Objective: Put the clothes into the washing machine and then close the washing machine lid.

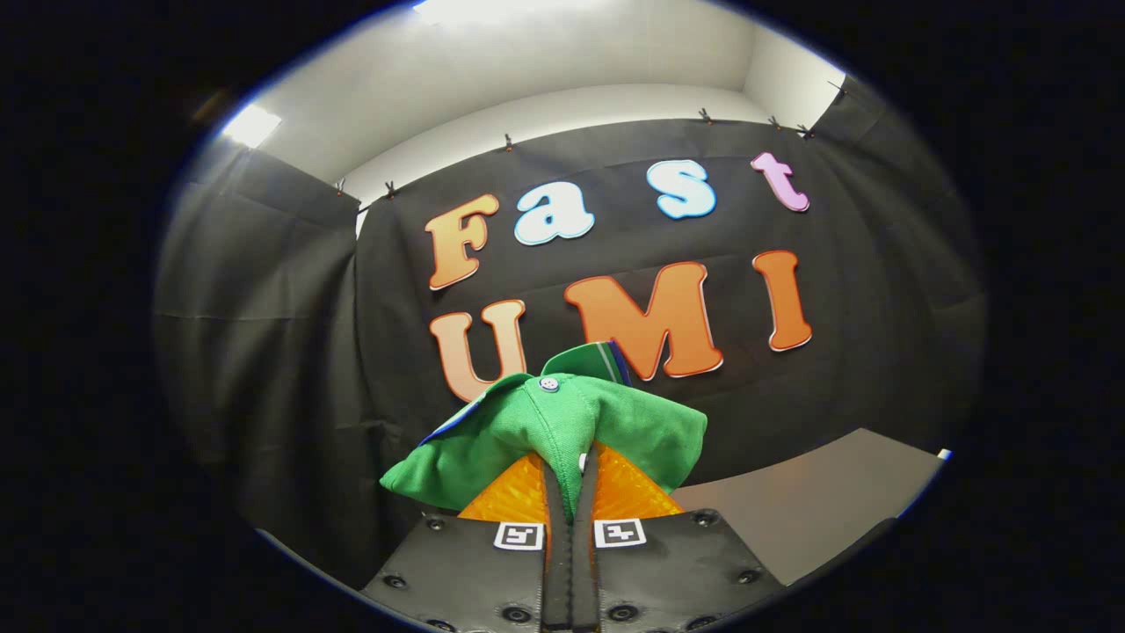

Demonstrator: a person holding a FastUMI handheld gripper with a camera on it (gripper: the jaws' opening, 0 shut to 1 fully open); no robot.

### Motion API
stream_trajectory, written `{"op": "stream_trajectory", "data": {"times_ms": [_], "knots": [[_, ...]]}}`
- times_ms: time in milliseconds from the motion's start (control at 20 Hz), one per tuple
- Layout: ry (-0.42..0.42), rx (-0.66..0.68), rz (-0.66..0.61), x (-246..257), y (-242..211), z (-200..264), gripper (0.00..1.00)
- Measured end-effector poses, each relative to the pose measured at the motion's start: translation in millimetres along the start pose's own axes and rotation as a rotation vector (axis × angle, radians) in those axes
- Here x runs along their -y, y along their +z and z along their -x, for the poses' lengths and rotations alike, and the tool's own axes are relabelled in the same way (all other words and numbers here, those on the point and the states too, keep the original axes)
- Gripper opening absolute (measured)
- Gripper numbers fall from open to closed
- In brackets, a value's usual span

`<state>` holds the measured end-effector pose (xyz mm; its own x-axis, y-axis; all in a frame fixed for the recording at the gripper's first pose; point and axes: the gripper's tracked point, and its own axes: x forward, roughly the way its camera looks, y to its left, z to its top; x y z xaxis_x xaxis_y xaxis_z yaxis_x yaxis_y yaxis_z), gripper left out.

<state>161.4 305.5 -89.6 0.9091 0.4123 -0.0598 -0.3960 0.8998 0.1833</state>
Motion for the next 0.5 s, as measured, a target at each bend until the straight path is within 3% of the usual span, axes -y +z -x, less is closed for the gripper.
{"op": "stream_trajectory", "data": {"times_ms": [300, 500], "knots": [[0.106, -0.087, -0.034, -65, -58, -30, 0.08], [0.111, -0.124, -0.046, -88, -97, -47, 0.08]]}}
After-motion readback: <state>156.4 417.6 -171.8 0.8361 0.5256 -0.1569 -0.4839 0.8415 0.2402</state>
